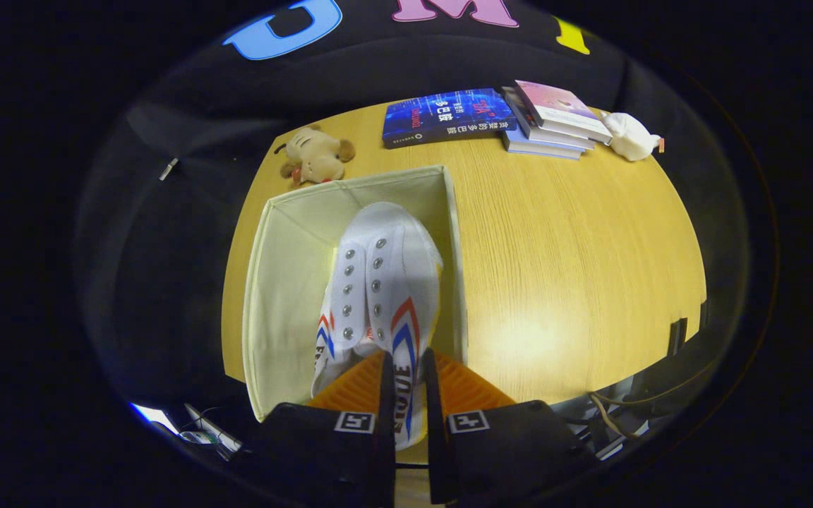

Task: Open the storage box then place both shoes into the box .Put the left shoe in first, then the right shoe, with the right side of both shoes facing outward in a uniform manner.

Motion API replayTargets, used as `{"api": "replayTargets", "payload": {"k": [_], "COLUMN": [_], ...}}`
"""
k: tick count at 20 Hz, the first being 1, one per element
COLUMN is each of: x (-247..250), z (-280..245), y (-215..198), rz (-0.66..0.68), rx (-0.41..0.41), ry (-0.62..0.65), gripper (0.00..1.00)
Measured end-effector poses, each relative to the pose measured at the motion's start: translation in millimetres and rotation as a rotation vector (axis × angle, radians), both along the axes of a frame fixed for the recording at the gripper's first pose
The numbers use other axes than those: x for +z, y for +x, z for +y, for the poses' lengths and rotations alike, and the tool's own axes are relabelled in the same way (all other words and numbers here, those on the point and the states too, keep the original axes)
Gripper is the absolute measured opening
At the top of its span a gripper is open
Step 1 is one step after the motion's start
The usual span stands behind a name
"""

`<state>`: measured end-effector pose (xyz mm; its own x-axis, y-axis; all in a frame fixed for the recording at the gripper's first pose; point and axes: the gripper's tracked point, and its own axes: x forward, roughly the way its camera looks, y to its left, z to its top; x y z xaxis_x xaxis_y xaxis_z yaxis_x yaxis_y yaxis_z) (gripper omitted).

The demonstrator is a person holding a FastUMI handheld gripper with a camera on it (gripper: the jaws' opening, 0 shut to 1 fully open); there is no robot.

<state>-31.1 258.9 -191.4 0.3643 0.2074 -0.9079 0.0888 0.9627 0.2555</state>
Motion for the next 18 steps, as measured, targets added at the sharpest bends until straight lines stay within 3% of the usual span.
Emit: {"api": "replayTargets", "payload": {"k": [2,5,6,8,18], "x": [13,33,39,48,99], "z": [12,-2,-8,-18,-101], "y": [7,18,19,24,31], "rz": [-0.046,-0.126,-0.152,-0.195,-0.383], "rx": [0.000,0.020,0.026,0.020,-0.018], "ry": [0.050,0.010,-0.008,-0.017,-0.078], "gripper": [0.41,0.74,0.95,0.99,0.99]}}
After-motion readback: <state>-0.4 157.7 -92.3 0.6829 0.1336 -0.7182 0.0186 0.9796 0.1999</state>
